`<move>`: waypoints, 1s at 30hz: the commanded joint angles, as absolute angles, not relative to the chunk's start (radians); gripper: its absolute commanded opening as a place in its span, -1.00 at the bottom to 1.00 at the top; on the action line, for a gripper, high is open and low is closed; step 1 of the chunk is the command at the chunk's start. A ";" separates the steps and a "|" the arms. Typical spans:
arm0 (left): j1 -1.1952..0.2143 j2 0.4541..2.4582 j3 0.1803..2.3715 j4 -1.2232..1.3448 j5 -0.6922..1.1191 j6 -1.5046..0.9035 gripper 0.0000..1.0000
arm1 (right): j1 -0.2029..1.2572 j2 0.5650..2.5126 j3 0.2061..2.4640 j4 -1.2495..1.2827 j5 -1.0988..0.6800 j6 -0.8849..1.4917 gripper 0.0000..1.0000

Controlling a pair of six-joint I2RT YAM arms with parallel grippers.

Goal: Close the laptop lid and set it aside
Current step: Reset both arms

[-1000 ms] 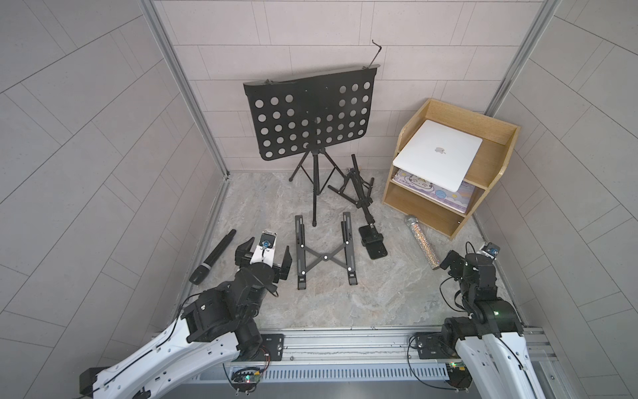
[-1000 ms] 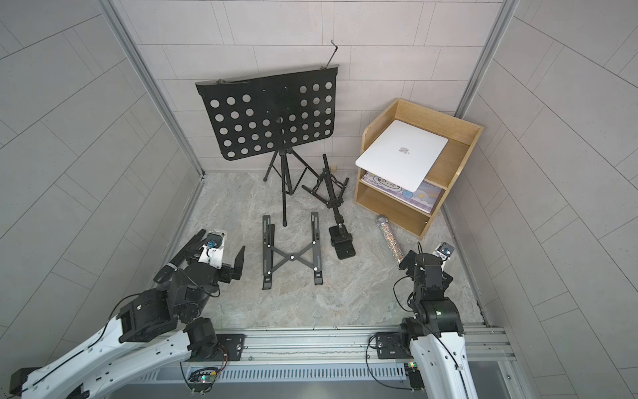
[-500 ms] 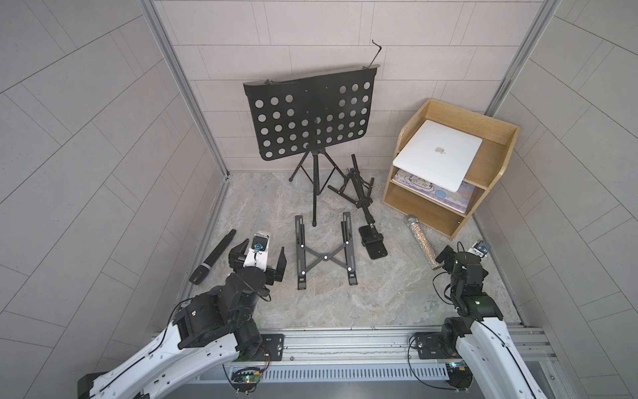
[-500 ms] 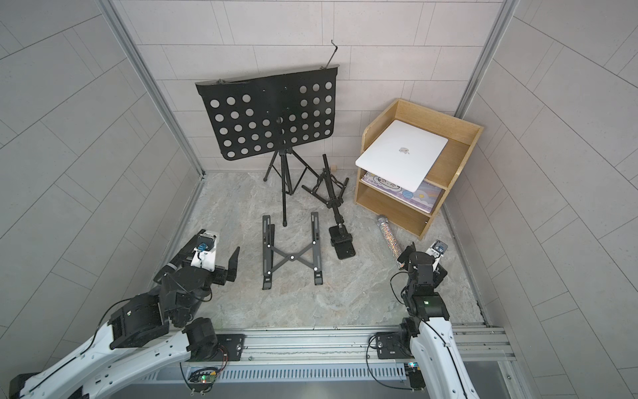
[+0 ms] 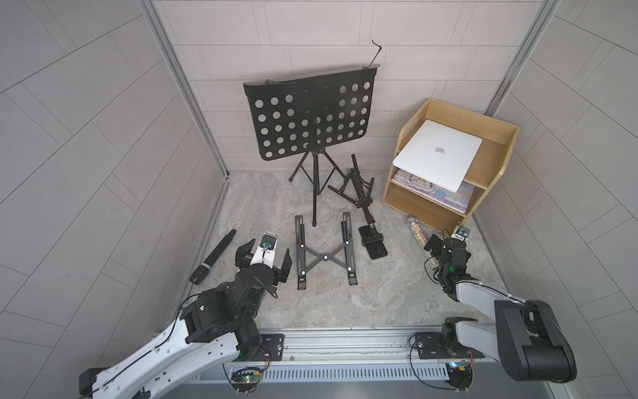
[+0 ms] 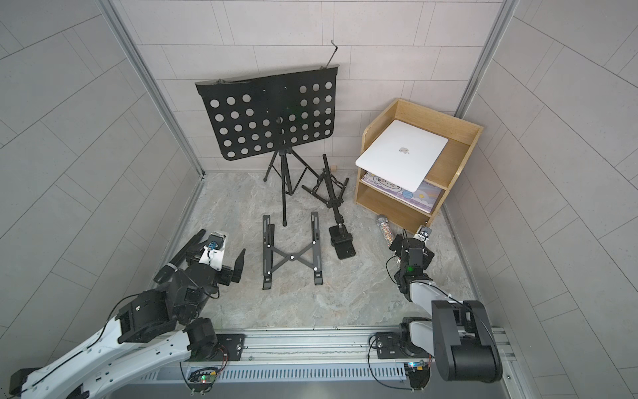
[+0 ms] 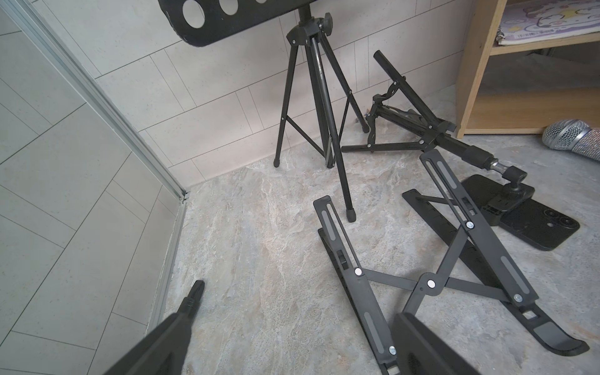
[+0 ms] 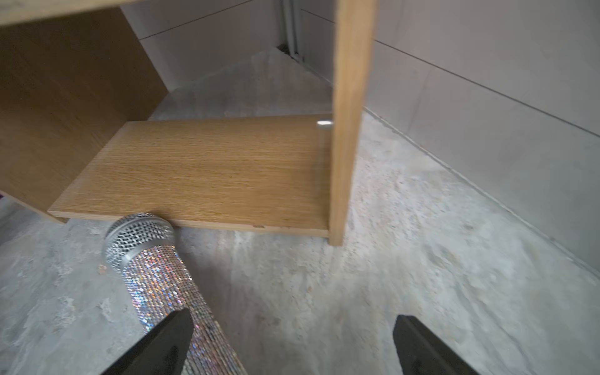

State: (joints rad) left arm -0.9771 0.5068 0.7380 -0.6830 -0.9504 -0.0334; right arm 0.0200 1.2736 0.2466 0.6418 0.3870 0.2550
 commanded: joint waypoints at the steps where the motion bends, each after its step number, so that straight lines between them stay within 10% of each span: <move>1: -0.975 0.520 0.778 -0.697 -0.945 -0.031 1.00 | 0.009 1.419 0.289 0.933 0.215 0.133 1.00; 12: -0.938 0.545 0.657 -0.453 -0.980 0.018 1.00 | -0.006 1.536 0.383 0.870 0.127 0.102 1.00; 19: -0.480 0.717 0.490 -0.111 -0.678 -0.006 1.00 | -0.005 1.531 0.387 0.854 0.128 0.103 1.00; 30: -0.186 1.272 0.419 0.415 -0.588 -0.053 1.00 | -0.005 1.529 0.388 0.850 0.130 0.105 1.00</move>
